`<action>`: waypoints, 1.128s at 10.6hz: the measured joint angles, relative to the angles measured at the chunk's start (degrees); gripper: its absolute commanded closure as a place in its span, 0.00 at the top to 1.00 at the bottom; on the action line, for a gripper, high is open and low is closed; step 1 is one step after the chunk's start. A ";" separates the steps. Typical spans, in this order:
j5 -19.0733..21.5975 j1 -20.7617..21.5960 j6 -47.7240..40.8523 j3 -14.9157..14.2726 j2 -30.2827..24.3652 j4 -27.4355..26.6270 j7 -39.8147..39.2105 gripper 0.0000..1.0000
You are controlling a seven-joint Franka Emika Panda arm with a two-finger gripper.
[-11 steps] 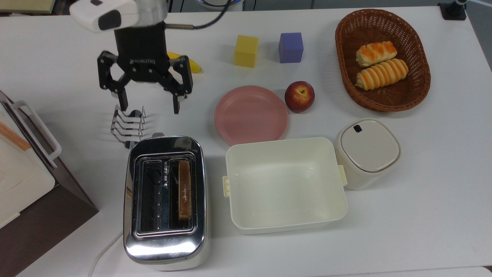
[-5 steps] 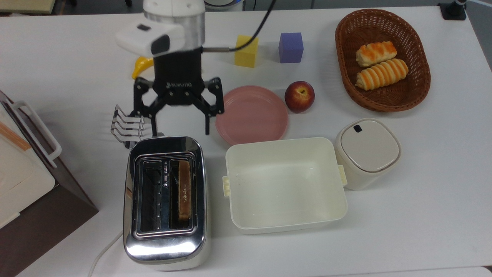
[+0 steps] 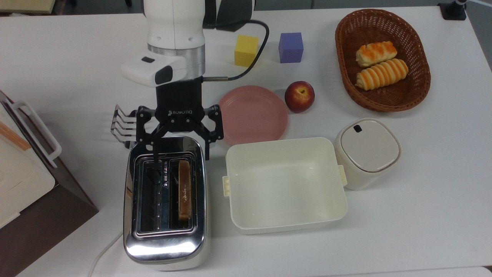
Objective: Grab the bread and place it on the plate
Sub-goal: 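Lower the gripper and close it on the toast slice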
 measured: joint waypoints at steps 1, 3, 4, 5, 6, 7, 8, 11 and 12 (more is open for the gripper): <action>-0.53 -0.06 1.04 -0.09 0.73 0.22 0.00 1.00; -1.34 -0.17 1.88 -0.17 1.68 0.54 0.00 1.00; -1.86 -0.21 1.88 -0.17 2.00 0.57 0.00 0.85; -2.39 -0.24 1.88 -0.17 2.37 0.57 0.00 0.48; -2.64 -0.26 1.89 -0.17 2.67 0.57 0.00 0.21; -2.65 -0.30 1.89 -0.17 2.81 0.58 0.00 0.00; -2.65 -0.34 1.89 -0.17 2.85 0.60 0.00 0.00; -2.66 -0.35 1.90 -0.17 2.85 0.60 0.00 0.00; -2.67 -0.35 1.90 -0.17 2.85 0.60 0.00 0.00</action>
